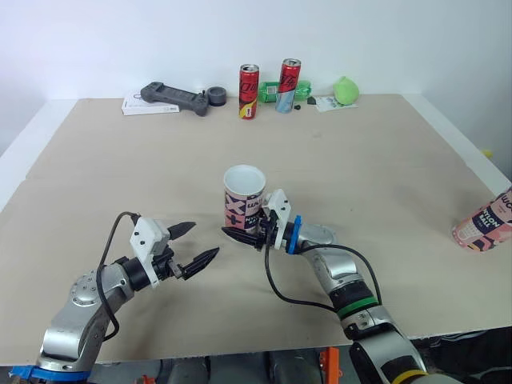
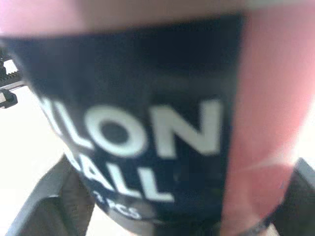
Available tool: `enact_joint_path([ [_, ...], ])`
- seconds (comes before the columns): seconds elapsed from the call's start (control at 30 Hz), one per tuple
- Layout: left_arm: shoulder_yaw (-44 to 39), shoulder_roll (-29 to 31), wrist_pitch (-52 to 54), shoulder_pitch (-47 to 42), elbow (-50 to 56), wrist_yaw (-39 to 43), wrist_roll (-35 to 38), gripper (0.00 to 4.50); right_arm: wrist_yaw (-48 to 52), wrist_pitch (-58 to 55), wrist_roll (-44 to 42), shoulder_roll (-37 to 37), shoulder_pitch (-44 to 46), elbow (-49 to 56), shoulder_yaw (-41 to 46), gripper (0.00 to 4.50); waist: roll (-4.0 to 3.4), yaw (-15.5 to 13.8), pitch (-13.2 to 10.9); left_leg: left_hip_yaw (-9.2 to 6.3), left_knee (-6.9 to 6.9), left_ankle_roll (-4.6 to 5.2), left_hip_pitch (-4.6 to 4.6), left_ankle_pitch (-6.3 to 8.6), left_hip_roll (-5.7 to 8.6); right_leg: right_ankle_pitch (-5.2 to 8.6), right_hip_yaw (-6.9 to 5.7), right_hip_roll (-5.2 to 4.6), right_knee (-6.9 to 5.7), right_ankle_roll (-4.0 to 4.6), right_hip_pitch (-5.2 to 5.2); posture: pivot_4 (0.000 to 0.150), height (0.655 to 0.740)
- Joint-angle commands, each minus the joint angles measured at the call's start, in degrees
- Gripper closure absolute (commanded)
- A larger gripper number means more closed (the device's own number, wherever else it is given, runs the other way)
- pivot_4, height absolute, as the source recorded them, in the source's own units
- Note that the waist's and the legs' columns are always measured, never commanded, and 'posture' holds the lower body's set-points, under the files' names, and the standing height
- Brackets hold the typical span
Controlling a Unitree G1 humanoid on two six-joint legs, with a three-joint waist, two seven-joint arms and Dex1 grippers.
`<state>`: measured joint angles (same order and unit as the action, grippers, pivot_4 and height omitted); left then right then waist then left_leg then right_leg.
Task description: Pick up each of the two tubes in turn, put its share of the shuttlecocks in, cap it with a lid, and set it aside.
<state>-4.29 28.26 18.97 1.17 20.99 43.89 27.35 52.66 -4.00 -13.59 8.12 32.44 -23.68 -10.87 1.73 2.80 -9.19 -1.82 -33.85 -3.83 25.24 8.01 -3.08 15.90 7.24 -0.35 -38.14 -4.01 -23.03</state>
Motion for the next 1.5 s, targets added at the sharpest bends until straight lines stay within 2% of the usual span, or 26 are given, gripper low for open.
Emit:
enact_joint_path([
  [0.03, 0.5, -0.1, -0.9, -1.4, 1.9, -0.3, 0.0, 0.00, 0.5, 0.3, -0.8, -0.3, 1.0, 1.8, 0.8, 1.48, 0.00, 0.0, 0.0, 0.00, 0.00, 0.00, 0.00, 0.00, 0.00, 0.00, 0.00, 0.00, 0.00, 0.00, 0.00, 0.150, 0.7400],
  [0.27, 1.9, -0.3, -0.4, -3.9, 1.2, -1.5, -0.9, 0.00, -0.8, -3.6, -3.8, 2.7, -3.1, 9.3, 3.9, 1.48, 0.00, -0.1, 0.0, 0.00, 0.00, 0.00, 0.02, 0.00, 0.01, 0.00, 0.01, 0.00, 0.00, -0.02, 0.00, 0.150, 0.7400],
  [0.43, 4.7, -4.9, -0.6, -9.2, -1.0, -3.1, -0.6, 0.00, -13.4, -7.9, -6.4, 6.9, -9.3, 19.3, 16.0, 1.48, 0.00, -0.5, 0.0, -0.09, -0.09, 0.00, 0.15, 0.00, 0.13, 0.00, 0.02, -0.06, 0.00, -0.12, 0.05, 0.150, 0.7400],
  [0.57, 9.1, -9.3, -1.8, -16.5, -7.3, -2.6, -2.6, 0.00, -25.7, -9.6, -5.1, 9.2, -11.9, 21.8, 25.2, 1.48, 0.00, -0.3, 0.0, -0.08, -0.22, 0.00, 0.15, 0.00, 0.17, -0.07, 0.06, -0.07, 0.01, -0.23, 0.08, 0.150, 0.7400],
  [0.73, 12.5, -15.0, -4.4, -26.3, -17.8, -0.6, -4.5, 0.00, -36.6, -7.8, -3.3, 11.8, -10.9, 16.0, 33.5, 1.48, -0.03, 0.0, 0.0, -0.04, -0.28, 0.06, 0.09, -0.04, 0.15, -0.15, 0.11, -0.01, -0.02, -0.23, 0.08, 0.150, 0.7400],
  [0.93, 15.5, -20.9, -8.6, -37.3, -29.4, 3.1, -7.1, 0.00, -43.7, 0.2, -1.1, 15.8, -5.5, -0.1, 38.1, 1.48, -0.10, 0.0, 0.0, 0.04, -0.34, 0.11, 0.10, -0.06, 0.26, -0.20, 0.29, -0.03, 0.02, -0.37, 0.14, 0.150, 0.7400],
  [1.1, 16.6, -24.1, -10.7, -40.2, -34.0, 4.8, -8.3, 0.00, -47.4, 4.9, -1.4, 18.3, -2.6, -10.4, 40.7, 1.48, -0.20, 0.0, -0.1, 0.06, -0.27, 0.24, 0.09, 0.02, 0.28, -0.16, 0.33, -0.03, 0.01, -0.29, 0.15, 0.150, 0.7400],
  [1.33, 17.7, -23.8, -10.4, -37.7, -31.0, 6.1, -9.0, 0.00, -47.2, 10.5, -0.6, 19.0, -0.7, -21.1, 39.9, 1.48, -0.21, 0.0, -0.1, 0.04, -0.30, 0.25, 0.03, 0.03, 0.31, -0.15, 0.34, -0.06, 0.02, -0.33, 0.25, 0.150, 0.7400],
  [1.47, 17.2, -23.6, -10.3, -37.1, -30.7, 5.7, -9.3, 0.00, -47.5, 12.1, -1.1, 18.9, -0.6, -24.1, 40.3, 0.07, -0.22, 0.2, -0.1, -0.02, -0.46, 0.25, -0.21, 0.03, 0.31, -0.14, 0.32, -0.05, 0.03, -0.44, 0.60, 0.150, 0.7400],
  [1.5, 16.9, -23.6, -10.4, -37.1, -30.9, 5.4, -9.2, 0.00, -47.5, 12.3, -1.2, 18.9, -0.6, -24.4, 40.2, 0.07, -0.24, 0.2, -0.1, -0.02, -0.49, 0.26, -0.20, 0.02, 0.32, -0.16, 0.33, -0.05, 0.03, -0.46, 0.60, 0.150, 0.7400],
])
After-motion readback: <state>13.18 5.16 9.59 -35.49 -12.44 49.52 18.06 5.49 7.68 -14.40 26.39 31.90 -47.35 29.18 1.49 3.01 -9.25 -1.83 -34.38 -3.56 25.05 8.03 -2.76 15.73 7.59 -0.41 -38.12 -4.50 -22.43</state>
